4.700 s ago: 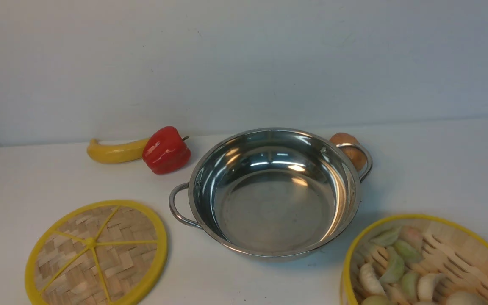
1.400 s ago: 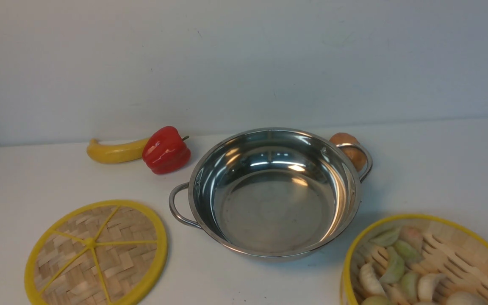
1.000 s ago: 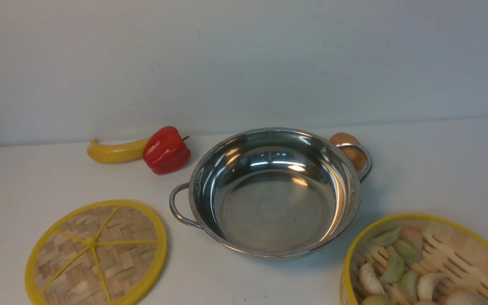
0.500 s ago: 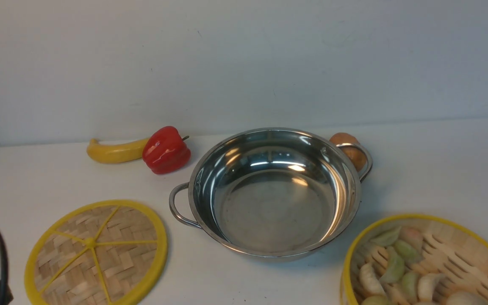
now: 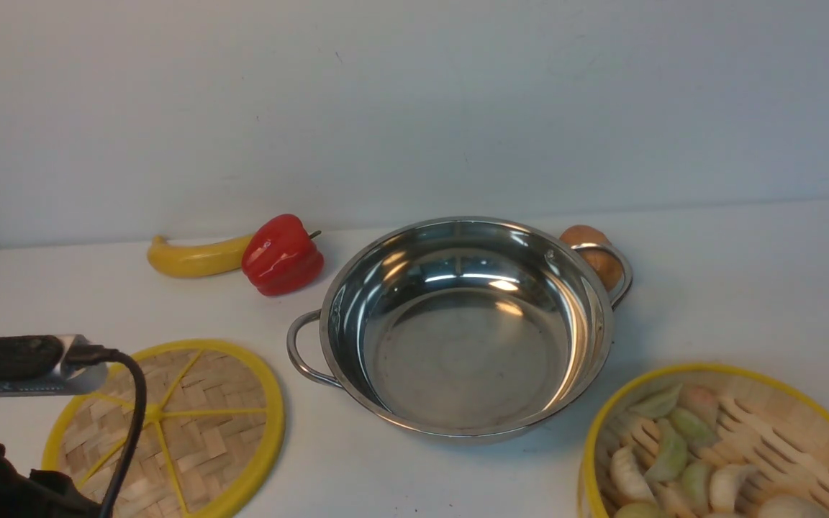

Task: Place the steamer in the pot on the white table, and put the lid on the steamer.
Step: 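Reach for and grasp the rim of the bamboo steamer holding the buns with the right gripper, then place the bamboo steamer basket of food into the steel pot with the right gripper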

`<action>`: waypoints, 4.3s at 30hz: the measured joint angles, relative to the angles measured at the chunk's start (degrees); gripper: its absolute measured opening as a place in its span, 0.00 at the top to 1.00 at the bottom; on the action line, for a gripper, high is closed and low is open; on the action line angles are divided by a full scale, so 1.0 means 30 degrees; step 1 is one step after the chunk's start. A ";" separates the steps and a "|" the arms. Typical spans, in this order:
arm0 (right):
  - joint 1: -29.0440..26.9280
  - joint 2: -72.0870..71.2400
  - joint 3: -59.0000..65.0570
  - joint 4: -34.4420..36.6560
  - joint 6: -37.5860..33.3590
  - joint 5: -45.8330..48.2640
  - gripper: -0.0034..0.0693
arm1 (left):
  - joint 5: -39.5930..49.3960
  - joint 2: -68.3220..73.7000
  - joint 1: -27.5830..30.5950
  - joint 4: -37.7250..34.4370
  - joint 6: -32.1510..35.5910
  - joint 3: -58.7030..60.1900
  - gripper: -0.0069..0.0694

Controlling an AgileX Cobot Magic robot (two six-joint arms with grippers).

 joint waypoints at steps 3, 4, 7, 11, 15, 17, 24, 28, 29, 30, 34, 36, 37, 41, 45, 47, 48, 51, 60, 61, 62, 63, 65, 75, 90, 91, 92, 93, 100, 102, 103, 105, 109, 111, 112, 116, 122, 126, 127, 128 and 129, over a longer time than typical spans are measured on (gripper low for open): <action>0.0000 0.0938 0.0000 -0.0944 -0.0022 0.0507 0.62 | 0.0399 0.0586 0.0000 0.0192 0.0046 -0.0004 0.59; 0.0000 0.1137 0.0000 -0.1232 -0.0021 0.0476 0.62 | 0.0399 0.0692 0.0000 0.0282 0.0046 -0.0004 0.58; 0.0000 0.1878 -0.0007 -0.1935 -0.0042 0.0180 0.62 | 0.0399 0.0821 0.0000 0.0358 0.0046 -0.0021 0.58; 0.0000 0.3099 -0.0007 -0.2146 -0.0085 -0.0239 0.62 | 0.0399 0.0854 0.0000 0.0358 0.0062 -0.0021 0.58; 0.0000 0.5085 -0.0021 -0.1832 -0.0763 -0.1438 0.62 | 0.0399 0.0854 0.0000 0.0358 0.0062 -0.0021 0.58; 0.0000 0.5775 -0.0021 -0.1598 -0.1040 -0.1710 0.62 | 0.0423 0.0854 0.0000 0.0358 0.0062 -0.0021 0.58; 0.0000 0.8462 -0.0021 -0.1407 -0.1273 -0.3178 0.62 | 0.0421 0.0854 0.0000 0.0358 0.0062 -0.0021 0.58; 0.0000 0.9430 -0.0021 -0.1386 -0.1300 -0.3833 0.62 | 0.0565 0.0854 0.0000 0.0358 0.0062 -0.0021 0.58; 0.0000 0.9694 -0.0021 -0.1386 -0.1298 -0.3982 0.62 | 0.0702 0.0854 0.0000 0.0358 0.0062 -0.0021 0.58; 0.0000 1.0002 -0.0021 -0.1386 -0.1298 -0.4123 0.62 | 0.0803 0.0854 0.0000 0.0358 0.0062 -0.0021 0.58; 0.0000 1.0845 -0.0021 -0.1404 -0.1343 -0.4594 0.62 | 0.0862 0.0854 0.0000 0.0358 0.0062 -0.0021 0.58; 0.0000 1.1123 -0.0021 -0.1404 -0.1359 -0.4730 0.62 | 0.0862 0.0854 0.0000 0.0358 0.0062 -0.0021 0.58; 0.0000 1.1317 -0.0021 -0.1427 -0.1359 -0.4829 0.62 | 0.0862 0.0854 0.0000 0.0358 0.0062 -0.0021 0.58; 0.0000 1.1790 -0.0021 -0.1506 -0.1359 -0.4955 0.62 | 0.0862 0.0854 0.0000 0.0358 0.0062 -0.0021 0.58; 0.0000 1.2011 -0.0021 -0.1544 -0.1359 -0.5373 0.62 | 0.0862 0.0854 0.0000 0.0358 0.0062 -0.0021 0.58; 0.0000 1.2030 -0.0021 -0.1544 -0.1359 -0.5560 0.62 | 0.0862 0.0854 0.0000 0.0358 0.0062 -0.0021 0.58; 0.0000 1.2030 -0.0021 -0.1544 -0.1359 -0.5614 0.62 | 0.0862 0.0854 0.0000 0.0358 0.0062 -0.0021 0.58; 0.0000 1.2092 -0.0021 -0.1544 -0.1359 -0.5634 0.62 | 0.0862 0.0854 0.0000 0.0358 0.0062 -0.0021 0.58; 0.0000 1.3422 -0.0021 -0.1544 -0.1359 -0.6091 0.62 | 0.0862 0.0854 0.0000 0.0358 0.0062 -0.0021 0.58; 0.0000 1.3492 -0.0021 -0.1544 -0.1359 -0.6109 0.62 | 0.0862 0.0854 0.0000 0.0358 0.0062 -0.0021 0.58; 0.0000 1.3599 -0.0021 -0.1544 -0.1359 -0.6109 0.62 | 0.0862 0.0854 0.0000 0.0358 0.0062 -0.0021 0.58; 0.0000 1.3605 -0.0021 -0.1544 -0.1359 -0.6109 0.62 | 0.0862 0.0854 0.0000 0.0358 0.0062 -0.0021 0.58; 0.0000 1.3623 -0.0028 -0.1544 -0.1359 -0.6128 0.63 | 0.0862 0.0854 0.0000 0.0358 0.0062 -0.0021 0.58; 0.0000 1.3623 -0.0065 -0.1544 -0.1359 -0.6128 0.79 | 0.0862 0.0854 0.0000 0.0358 0.0062 -0.0021 0.58; 0.0000 1.3623 -0.0188 -0.1912 -0.1713 -0.5803 0.87 | 0.0845 0.0854 0.0000 0.0358 0.0062 -0.0021 0.58; 0.0000 1.3623 -0.0279 -0.1937 -0.1713 -0.5691 0.87 | 0.0845 0.0854 0.0000 0.0358 0.0062 -0.0021 0.58; 0.0000 1.3668 -0.0533 -0.1978 -0.1713 -0.5166 0.87 | 0.0845 0.0854 0.0000 0.0358 0.0062 -0.0021 0.58; 0.0000 1.3668 -0.0588 -0.1974 -0.1713 -0.5166 0.87 | 0.0845 0.0854 0.0000 0.0358 0.0062 -0.0021 0.58; 0.0000 1.3814 -0.3338 -0.1974 -0.1713 -0.1578 0.87 | 0.0807 0.0854 0.0000 0.0358 0.0062 -0.0021 0.58; 0.0000 1.3814 -0.4354 -0.1974 -0.1770 -0.0323 0.87 | 0.0807 0.0854 0.0000 0.0358 0.0062 -0.0021 0.58; 0.0000 1.3814 -0.4761 -0.1982 -0.1816 0.0027 0.87 | 0.0807 0.0854 0.0000 0.0358 0.0062 -0.0021 0.58; 0.0000 1.3814 -0.5396 -0.1982 -0.1910 0.0719 0.87 | 0.0807 0.0854 0.0000 0.0358 0.0062 -0.0021 0.58; 0.0000 1.3822 -0.6671 -0.1998 -0.1949 0.1974 0.87 | 0.0807 0.0854 0.0000 0.0358 0.0062 -0.0021 0.58; 0.0000 1.3822 -0.7743 -0.2127 -0.2068 0.2453 0.87 | 0.0791 0.0854 0.0000 0.0358 0.0062 -0.0021 0.58; 0.0000 1.3822 -0.7979 -0.2127 -0.2073 0.2478 0.87 | 0.0791 0.0854 0.0000 0.0358 0.0062 -0.0021 0.58; 0.0000 1.3822 -0.9304 -0.1509 -0.2091 0.2463 0.87 | 0.0791 0.0854 0.0000 0.0358 0.0062 -0.0021 0.58; 0.0050 1.3822 -1.0753 0.0187 -0.2530 0.2501 0.87 | 0.0772 0.0854 0.0000 0.0358 0.0062 -0.0021 0.58; 0.0855 1.3861 -1.1466 0.0240 -0.2567 0.2526 0.87 | 0.0772 0.0854 0.0000 0.0358 0.0062 -0.0021 0.58; 0.1270 1.3938 -1.1663 0.0188 -0.2567 0.2551 0.87 | 0.0772 0.0854 0.0000 0.0358 0.0062 -0.0021 0.58; 0.1744 1.4073 -1.1910 0.0189 -0.2567 0.2589 0.87 | 0.0772 0.0854 0.0000 0.0358 0.0062 -0.0021 0.58; 0.2239 1.4286 -1.2215 0.0229 -0.2546 0.2652 0.87 | 0.0772 0.0854 0.0000 0.0358 0.0062 -0.0021 0.58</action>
